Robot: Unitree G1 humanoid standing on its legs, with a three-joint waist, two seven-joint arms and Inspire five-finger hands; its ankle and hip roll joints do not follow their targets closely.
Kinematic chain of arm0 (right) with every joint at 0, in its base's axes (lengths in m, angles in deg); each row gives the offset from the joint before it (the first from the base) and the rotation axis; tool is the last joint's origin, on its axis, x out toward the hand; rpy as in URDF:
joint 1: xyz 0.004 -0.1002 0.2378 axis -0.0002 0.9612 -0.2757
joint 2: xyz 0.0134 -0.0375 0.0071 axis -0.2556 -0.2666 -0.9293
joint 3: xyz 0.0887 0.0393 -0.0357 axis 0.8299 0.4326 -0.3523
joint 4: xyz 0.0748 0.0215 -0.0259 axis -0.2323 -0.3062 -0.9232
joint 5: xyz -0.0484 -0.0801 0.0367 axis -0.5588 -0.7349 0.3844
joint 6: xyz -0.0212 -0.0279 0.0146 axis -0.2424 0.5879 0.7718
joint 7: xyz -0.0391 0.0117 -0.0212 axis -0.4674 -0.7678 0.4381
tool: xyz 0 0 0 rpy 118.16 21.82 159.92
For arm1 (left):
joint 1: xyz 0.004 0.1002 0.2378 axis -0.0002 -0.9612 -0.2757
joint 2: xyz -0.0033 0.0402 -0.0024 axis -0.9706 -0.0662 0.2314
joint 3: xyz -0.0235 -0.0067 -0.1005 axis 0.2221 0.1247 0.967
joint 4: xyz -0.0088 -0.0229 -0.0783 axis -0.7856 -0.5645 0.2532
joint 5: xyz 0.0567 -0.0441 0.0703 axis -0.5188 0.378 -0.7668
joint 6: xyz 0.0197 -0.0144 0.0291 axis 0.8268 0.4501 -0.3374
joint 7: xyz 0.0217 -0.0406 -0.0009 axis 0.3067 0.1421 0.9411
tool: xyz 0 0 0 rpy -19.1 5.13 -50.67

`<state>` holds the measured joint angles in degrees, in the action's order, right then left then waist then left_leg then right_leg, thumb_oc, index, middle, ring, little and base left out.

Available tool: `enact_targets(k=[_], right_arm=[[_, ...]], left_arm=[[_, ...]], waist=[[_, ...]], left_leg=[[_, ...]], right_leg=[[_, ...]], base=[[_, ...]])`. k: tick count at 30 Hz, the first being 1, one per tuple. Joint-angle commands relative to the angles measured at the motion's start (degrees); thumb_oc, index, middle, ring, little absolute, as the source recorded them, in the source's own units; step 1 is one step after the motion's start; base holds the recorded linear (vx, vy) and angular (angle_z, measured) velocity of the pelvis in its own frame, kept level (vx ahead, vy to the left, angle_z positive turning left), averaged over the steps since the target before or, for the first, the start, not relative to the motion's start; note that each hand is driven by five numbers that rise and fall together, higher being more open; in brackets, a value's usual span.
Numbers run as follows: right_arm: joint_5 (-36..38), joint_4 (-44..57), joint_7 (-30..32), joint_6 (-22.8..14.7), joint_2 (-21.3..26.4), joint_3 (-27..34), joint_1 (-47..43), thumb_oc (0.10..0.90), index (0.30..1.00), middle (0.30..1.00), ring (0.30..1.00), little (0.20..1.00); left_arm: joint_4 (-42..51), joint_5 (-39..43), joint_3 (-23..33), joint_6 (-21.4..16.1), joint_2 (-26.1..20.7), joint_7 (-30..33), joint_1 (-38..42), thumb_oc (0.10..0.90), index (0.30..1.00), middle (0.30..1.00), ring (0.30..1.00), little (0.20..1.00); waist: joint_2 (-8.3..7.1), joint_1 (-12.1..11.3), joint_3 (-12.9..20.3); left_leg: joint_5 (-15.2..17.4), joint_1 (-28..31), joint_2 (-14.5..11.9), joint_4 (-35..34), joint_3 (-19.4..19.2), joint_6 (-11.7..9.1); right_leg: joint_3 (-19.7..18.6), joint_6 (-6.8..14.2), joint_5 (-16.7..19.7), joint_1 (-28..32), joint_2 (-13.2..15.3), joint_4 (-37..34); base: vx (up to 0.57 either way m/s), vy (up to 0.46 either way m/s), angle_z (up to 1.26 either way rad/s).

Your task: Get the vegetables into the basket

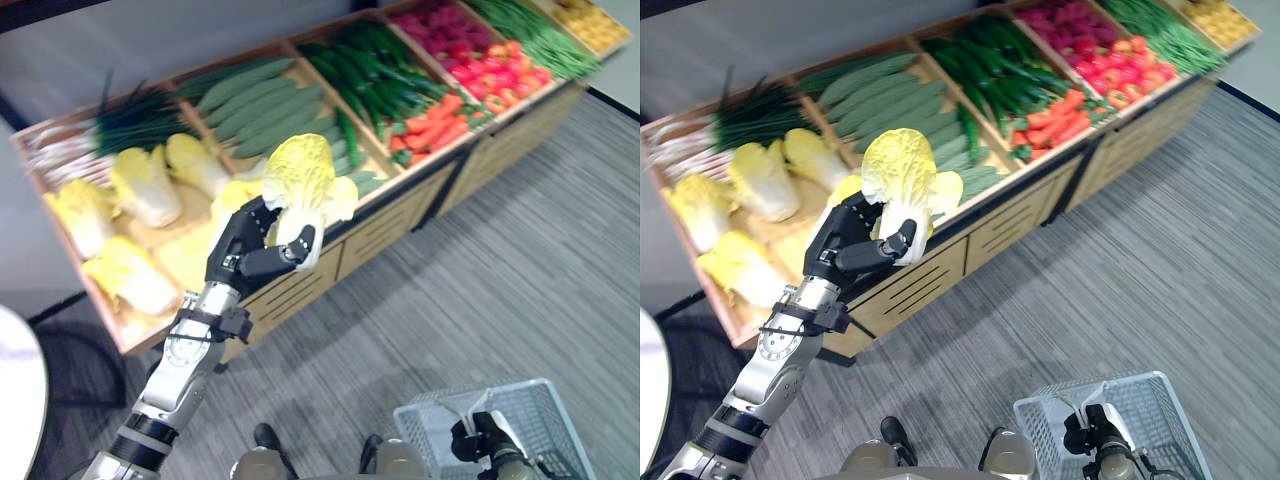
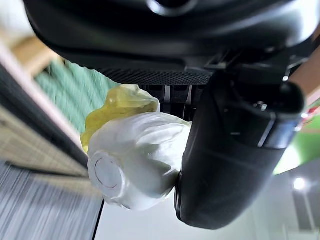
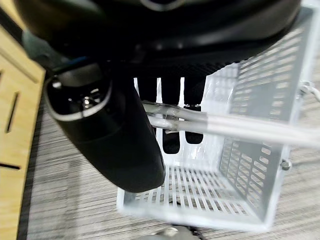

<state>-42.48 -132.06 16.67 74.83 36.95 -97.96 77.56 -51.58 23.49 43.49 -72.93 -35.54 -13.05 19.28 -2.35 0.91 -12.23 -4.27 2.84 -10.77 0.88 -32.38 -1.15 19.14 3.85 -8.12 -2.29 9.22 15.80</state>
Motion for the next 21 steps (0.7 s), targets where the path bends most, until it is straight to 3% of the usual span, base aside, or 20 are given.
enact_targets(k=[1,3,5,7,8,9,10,11,12,14,17,21], right_arm=[[-0.48,2.24,1.87,-2.82,1.02,-1.76,0.31,0.400,0.300,0.300,0.300,0.300],[-0.16,2.69,2.08,-2.94,1.30,-1.47,0.76,0.400,0.300,0.300,0.300,0.300],[0.53,3.24,2.58,-3.22,2.39,-1.00,0.96,0.400,0.300,0.300,0.300,0.300],[0.61,3.15,2.54,-3.36,2.71,-0.95,0.93,0.400,0.300,0.300,0.300,0.300],[0.61,2.70,2.55,-3.28,3.10,-1.17,0.62,0.400,0.300,0.300,0.300,0.300],[0.80,2.75,2.69,-3.21,3.56,-1.43,-0.12,0.400,0.300,0.300,0.300,0.300],[1.02,3.42,2.83,-3.08,3.96,-1.83,-0.72,0.400,0.300,0.300,0.300,0.300],[1.07,3.34,2.88,-3.61,4.43,-1.85,-0.44,0.400,0.300,0.300,0.300,0.300],[1.07,3.33,2.88,-3.62,4.43,-1.85,-0.45,0.400,0.300,0.300,0.300,0.300],[0.79,2.93,3.12,-3.89,5.10,-1.82,-0.27,0.400,0.300,0.300,0.300,0.300],[0.95,2.91,3.37,-4.39,6.54,-1.25,-0.38,0.400,0.300,0.300,0.300,0.300],[0.64,1.83,2.77,-4.24,6.31,-0.36,1.06,0.400,0.300,0.300,0.300,0.300]], left_arm=[[10.14,0.02,1.62,-6.59,-0.41,-1.30,4.17,0.400,0.300,0.300,0.300,0.300],[9.99,0.43,1.26,-6.52,0.14,-1.37,4.66,0.400,0.300,0.300,0.300,0.300],[9.39,1.30,0.10,-6.25,1.36,-2.41,5.87,0.400,0.300,0.300,0.300,0.300],[9.06,1.54,-0.13,-6.37,1.66,-2.67,6.17,0.400,0.300,0.300,0.300,0.300],[9.10,1.53,-0.35,-6.39,1.85,-2.67,6.20,0.400,0.300,0.300,0.300,0.300],[9.30,1.19,-0.65,-6.55,1.99,-2.36,6.33,0.400,0.300,0.300,0.300,0.300],[9.64,0.54,-0.71,-6.53,2.13,-1.82,5.90,0.400,0.300,0.300,0.300,0.300],[9.53,-0.10,-0.22,-6.65,2.36,-1.49,5.26,0.400,0.300,0.300,0.300,0.300],[9.52,-0.11,-0.23,-6.66,2.36,-1.49,5.27,0.400,0.300,0.300,0.300,0.300],[9.09,-0.07,-0.57,-7.11,2.33,-1.36,5.05,0.400,0.300,0.300,0.300,0.300],[8.31,0.75,-1.35,-7.69,2.47,-1.52,6.16,0.400,0.300,0.300,0.300,0.300],[7.83,1.39,-2.53,-7.56,2.55,-2.41,6.56,0.400,0.300,0.300,0.300,0.300]], waist=[[-2.60,-0.30,5.16],[-2.19,0.22,5.03],[-1.80,1.35,3.62],[-1.44,1.41,3.05],[-1.30,1.19,2.77],[-0.79,0.23,2.27],[-0.49,-1.25,2.37],[-0.37,-2.88,2.31],[-0.39,-2.88,2.39],[0.16,-3.29,2.48],[1.26,-2.70,2.29],[1.68,-1.64,3.33]], left_leg=[[1.77,-3.98,1.25,1.28,1.61,-3.18],[-0.30,-4.83,-0.60,1.75,1.53,-4.72],[-1.03,-7.15,-5.07,10.90,3.01,-7.28],[-1.54,-7.49,-6.60,14.38,5.22,-8.23],[-1.92,-7.72,-6.34,16.50,8.34,-8.23],[-4.31,-8.99,-5.02,17.57,13.45,-7.35],[-3.76,-10.09,-1.02,15.97,21.36,-6.39],[-0.02,-10.57,3.88,11.88,30.36,-5.05],[-0.20,-10.60,3.91,11.69,30.34,-5.03],[-0.35,-11.40,5.13,6.43,36.34,-4.87],[-2.66,-12.01,5.14,1.76,38.85,-5.88],[-1.21,-9.35,5.37,-0.51,36.28,-4.94]], right_leg=[[-0.18,4.99,4.80,4.44,2.25,-8.18],[-0.13,4.04,4.13,5.13,0.41,-9.95],[-1.45,1.91,3.03,6.19,-1.69,-10.76],[-2.64,1.06,2.55,6.51,-2.79,-10.67],[-3.95,0.62,2.14,6.48,-3.26,-10.39],[-5.28,-0.09,2.96,5.79,-3.83,-10.27],[-7.68,0.07,3.40,5.14,-3.87,-10.55],[-12.10,0.57,4.14,5.03,-4.20,-11.53],[-12.11,0.58,4.25,4.94,-4.17,-11.61],[-16.02,0.95,4.91,4.73,-5.04,-12.44],[-19.97,1.53,5.77,4.32,-5.31,-13.97],[-21.60,2.88,5.77,4.72,-3.94,-14.42]], base=[[-0.07,-0.420,-0.50],[-0.07,-0.422,-0.43],[-0.05,-0.394,-0.14],[0.00,-0.148,-0.23],[-0.04,-0.124,-0.53],[-0.06,-0.049,-0.59],[-0.02,-0.049,-0.58],[0.04,-0.028,-1.10],[0.08,-0.040,-1.66],[0.06,0.011,-1.57],[0.03,0.108,-0.70],[0.07,0.190,-0.77]])
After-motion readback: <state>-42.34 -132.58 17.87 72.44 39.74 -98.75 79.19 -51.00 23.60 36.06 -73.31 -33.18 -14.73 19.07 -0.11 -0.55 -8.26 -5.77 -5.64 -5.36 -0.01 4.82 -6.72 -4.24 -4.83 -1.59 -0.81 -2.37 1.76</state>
